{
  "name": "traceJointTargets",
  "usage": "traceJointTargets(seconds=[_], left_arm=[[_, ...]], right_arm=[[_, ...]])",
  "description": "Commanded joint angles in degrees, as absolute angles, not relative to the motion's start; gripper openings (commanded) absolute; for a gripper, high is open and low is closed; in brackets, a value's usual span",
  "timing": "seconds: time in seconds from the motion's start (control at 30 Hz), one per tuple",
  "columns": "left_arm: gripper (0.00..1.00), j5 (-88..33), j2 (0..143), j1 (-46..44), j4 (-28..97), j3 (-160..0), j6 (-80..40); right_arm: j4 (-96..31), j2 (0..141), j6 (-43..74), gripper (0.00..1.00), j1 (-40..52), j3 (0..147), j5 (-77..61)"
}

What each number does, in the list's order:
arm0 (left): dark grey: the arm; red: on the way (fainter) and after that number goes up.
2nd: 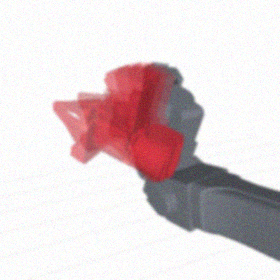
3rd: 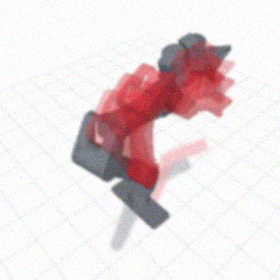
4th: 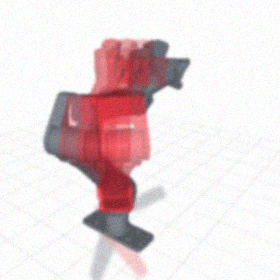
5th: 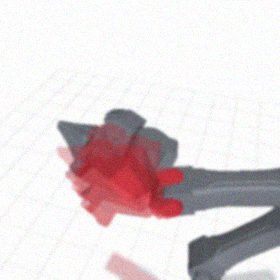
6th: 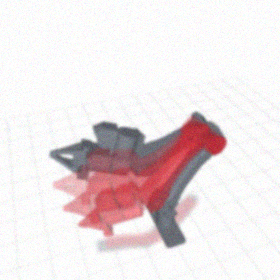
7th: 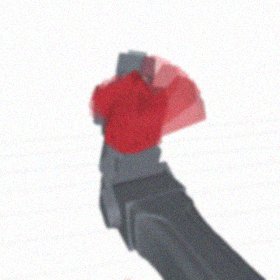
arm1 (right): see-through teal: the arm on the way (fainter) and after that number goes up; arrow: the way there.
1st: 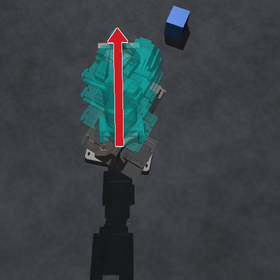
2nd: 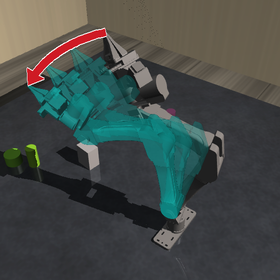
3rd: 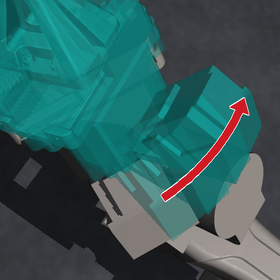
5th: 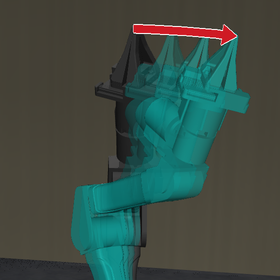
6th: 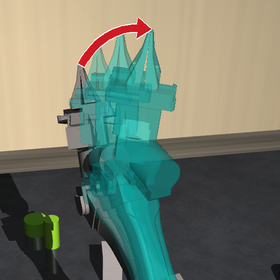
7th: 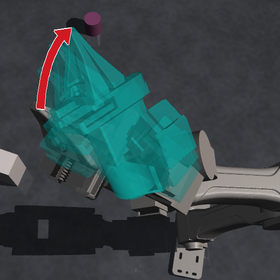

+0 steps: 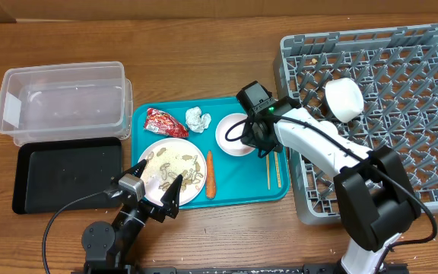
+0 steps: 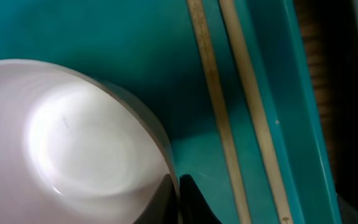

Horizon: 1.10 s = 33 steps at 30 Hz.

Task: Sort waste into correct bins and load items into the dishwasher
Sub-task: 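Reach the right gripper to the pink-rimmed bowl and grasp it, then place the pink-rimmed bowl in the rack beside the white bowl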

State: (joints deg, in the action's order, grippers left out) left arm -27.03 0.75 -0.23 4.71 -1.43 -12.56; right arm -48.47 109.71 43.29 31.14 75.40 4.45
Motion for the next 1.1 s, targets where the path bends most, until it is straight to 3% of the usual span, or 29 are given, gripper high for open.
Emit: traceJointTargets(seconds=[0.0,0.33,0.67,0.73,1.07], left_arm=[[1.0,-27.2,0.3,-0.01,4.71,-1.39,-13.3],[1.0,-27.2,0.3,-0.01,4.73,-1.39,-13.3],[1.0,-27.2,0.3,-0.01,4.71,-1.39,-13.3],[1.0,-27.2,0.3,-0.01,4.71,-1.39,-13.3],[1.0,-27.2,0.3,-0.01,4.71,-1.39,-13.3]], right_arm=[[-49.65,108.29,38.57,0.04,31.35,76.93,5.13],[-61.25,96.03,34.63,0.04,32.49,86.32,21.41],[-64.66,86.3,34.0,0.04,29.8,87.46,76.97],[-64.66,86.65,34.0,0.04,28.99,87.31,82.0],[-62.22,92.84,33.98,0.04,12.64,85.43,82.46]])
